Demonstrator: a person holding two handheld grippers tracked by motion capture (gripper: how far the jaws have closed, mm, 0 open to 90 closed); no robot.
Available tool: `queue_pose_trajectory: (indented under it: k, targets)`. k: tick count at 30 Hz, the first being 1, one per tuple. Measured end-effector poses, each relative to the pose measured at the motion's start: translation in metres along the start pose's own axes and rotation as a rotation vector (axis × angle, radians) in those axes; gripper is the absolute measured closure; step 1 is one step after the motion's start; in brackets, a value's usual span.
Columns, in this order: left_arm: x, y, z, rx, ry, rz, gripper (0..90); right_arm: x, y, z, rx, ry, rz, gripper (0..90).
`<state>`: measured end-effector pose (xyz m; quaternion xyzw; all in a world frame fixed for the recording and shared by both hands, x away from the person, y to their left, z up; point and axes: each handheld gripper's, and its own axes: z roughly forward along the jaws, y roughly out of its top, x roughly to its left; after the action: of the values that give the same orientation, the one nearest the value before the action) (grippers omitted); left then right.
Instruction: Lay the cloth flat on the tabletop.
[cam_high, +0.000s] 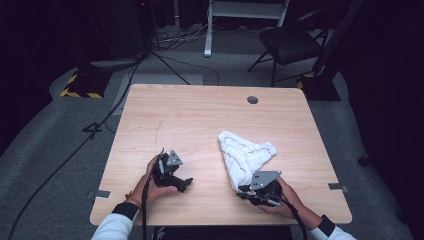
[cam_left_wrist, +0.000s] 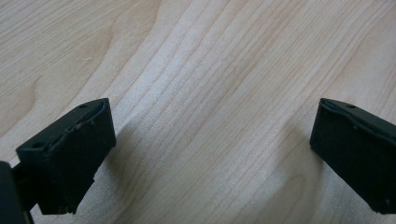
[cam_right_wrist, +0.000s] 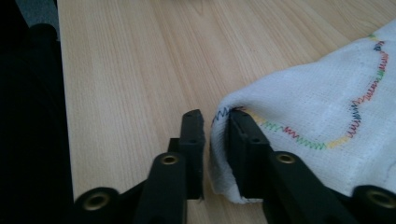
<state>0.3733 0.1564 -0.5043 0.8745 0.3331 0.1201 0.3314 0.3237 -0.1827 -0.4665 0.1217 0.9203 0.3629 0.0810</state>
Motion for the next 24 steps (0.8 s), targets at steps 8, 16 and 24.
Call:
queue_pose_trajectory:
  k: [8,16,24]
  targets:
    - [-0.004,0.002,0.001,0.004,0.001,-0.007,0.4,-0.014,-0.005,-0.036,-0.099,-0.047,0.075,55.4]
    - [-0.015,0.012,0.004,0.025,-0.010,0.008,7.6,-0.056,-0.021,-0.065,-0.135,-0.235,0.156,53.0]
    - [-0.048,0.043,0.015,0.015,-0.028,0.109,17.2,-0.119,-0.050,-0.056,-0.101,-0.361,0.351,50.6]
